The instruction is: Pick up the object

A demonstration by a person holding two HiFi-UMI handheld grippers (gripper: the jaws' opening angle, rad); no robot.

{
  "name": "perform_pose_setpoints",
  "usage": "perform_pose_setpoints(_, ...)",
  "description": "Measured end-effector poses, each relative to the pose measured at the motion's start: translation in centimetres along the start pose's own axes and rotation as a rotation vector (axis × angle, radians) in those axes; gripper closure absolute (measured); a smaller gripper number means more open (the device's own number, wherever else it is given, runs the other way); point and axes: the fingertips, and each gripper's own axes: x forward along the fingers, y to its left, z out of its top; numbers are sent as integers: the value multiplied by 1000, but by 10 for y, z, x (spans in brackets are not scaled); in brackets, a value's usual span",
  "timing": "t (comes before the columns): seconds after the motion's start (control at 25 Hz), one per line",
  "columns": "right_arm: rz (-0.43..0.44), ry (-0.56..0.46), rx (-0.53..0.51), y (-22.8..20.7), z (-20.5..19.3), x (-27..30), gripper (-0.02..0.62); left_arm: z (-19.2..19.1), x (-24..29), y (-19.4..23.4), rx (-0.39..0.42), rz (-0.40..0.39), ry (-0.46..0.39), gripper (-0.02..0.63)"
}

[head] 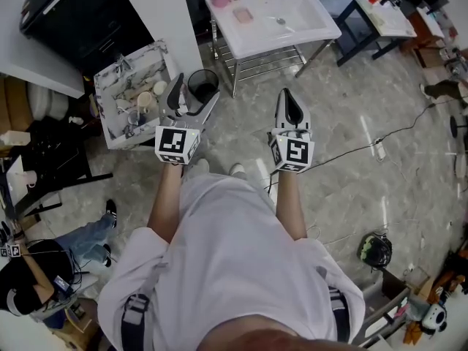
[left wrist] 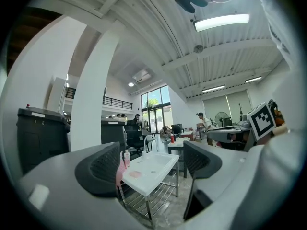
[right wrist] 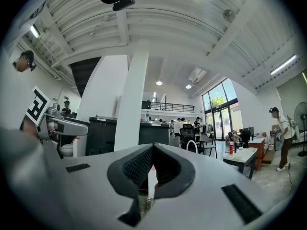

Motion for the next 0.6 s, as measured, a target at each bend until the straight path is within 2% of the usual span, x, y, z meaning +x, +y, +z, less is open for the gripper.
perform_pose_setpoints(0.08,12,-5,4,-3,0,-3,594,1,2,-3,0,7,0,163)
perform_pose_setpoints(0.32,29,8,21,-19,-12,-12,594,-1,9,-11,13,13,20,72)
perform_pose_setpoints(0.6,3,17,47,-47,-28,9,594,-16,49,-8,7,-6,30,32)
